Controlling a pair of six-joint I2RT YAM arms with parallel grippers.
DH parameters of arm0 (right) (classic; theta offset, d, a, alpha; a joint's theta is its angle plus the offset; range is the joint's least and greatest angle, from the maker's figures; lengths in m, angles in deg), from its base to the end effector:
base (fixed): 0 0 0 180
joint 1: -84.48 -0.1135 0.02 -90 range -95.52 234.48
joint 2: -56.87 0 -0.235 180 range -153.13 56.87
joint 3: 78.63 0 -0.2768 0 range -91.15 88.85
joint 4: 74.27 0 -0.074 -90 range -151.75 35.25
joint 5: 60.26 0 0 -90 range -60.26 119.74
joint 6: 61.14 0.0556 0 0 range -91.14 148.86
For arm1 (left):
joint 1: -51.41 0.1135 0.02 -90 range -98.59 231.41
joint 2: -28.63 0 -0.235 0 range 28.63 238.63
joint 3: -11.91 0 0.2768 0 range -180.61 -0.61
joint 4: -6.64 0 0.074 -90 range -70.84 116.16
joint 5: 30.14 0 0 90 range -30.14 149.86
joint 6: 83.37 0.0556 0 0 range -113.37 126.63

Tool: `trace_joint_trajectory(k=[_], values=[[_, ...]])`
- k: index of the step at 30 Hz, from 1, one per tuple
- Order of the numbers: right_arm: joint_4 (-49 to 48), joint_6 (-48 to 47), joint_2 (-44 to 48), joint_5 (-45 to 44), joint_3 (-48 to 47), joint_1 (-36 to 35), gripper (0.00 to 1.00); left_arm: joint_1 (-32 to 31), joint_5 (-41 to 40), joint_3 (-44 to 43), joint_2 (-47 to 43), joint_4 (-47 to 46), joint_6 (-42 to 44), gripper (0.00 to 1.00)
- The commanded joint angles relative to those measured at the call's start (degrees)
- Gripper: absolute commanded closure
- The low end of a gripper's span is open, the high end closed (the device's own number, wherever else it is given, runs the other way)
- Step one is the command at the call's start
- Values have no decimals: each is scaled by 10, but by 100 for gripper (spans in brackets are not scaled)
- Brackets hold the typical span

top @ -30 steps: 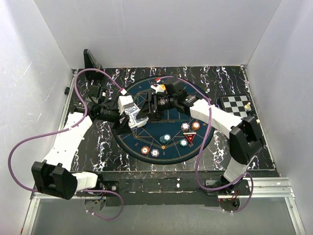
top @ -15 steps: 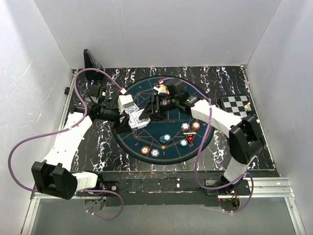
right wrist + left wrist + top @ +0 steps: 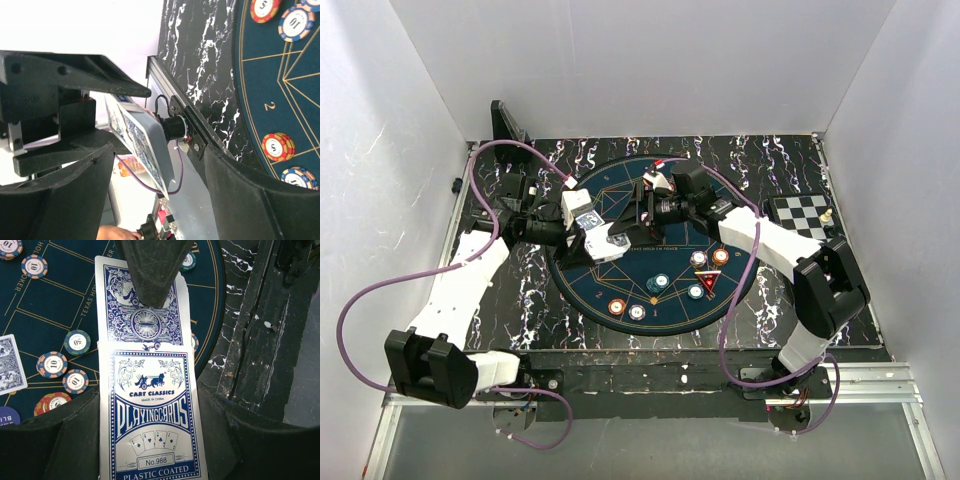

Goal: Distribute texas hold em gaming equipment

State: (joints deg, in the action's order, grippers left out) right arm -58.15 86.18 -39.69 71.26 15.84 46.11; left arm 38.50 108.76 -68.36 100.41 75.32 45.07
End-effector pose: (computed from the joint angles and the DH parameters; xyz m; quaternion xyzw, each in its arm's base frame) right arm 0.3075 0.2905 0.2412 -0.0509 0.8175 0.5644 0.1030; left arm 0.2589 -0.1023 0.2817 0.4771 0.7467 -0.3384 0.3167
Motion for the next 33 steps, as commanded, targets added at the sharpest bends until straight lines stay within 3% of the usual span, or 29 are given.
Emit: trace_joint_trajectory(k=[1,4,8,12,17,23,25,30,33], values=[[-154,77,23,48,34,1,19,2,38,12,-25,-50,-39,82],[-211,118,18,58,47,-2,19,2,43,16,-25,-69,-62,82],[-213,126,7,59,39,-18,26,2,41,12,-25,-82,-79,82],[-230,145,-7,61,31,-33,39,2,35,1,-24,-82,-78,80],[-256,171,-11,65,33,-36,54,2,23,-7,-25,-76,-71,71],[-242,170,-6,59,31,-36,75,2,26,-9,-23,-62,-55,40],[-234,166,-3,57,28,-37,78,2,20,-11,-21,-49,-36,34],[-199,150,0,50,20,-37,81,2,1,-11,-27,-34,10,7],[-193,147,-2,50,19,-36,81,2,-4,-15,-29,-31,25,5]])
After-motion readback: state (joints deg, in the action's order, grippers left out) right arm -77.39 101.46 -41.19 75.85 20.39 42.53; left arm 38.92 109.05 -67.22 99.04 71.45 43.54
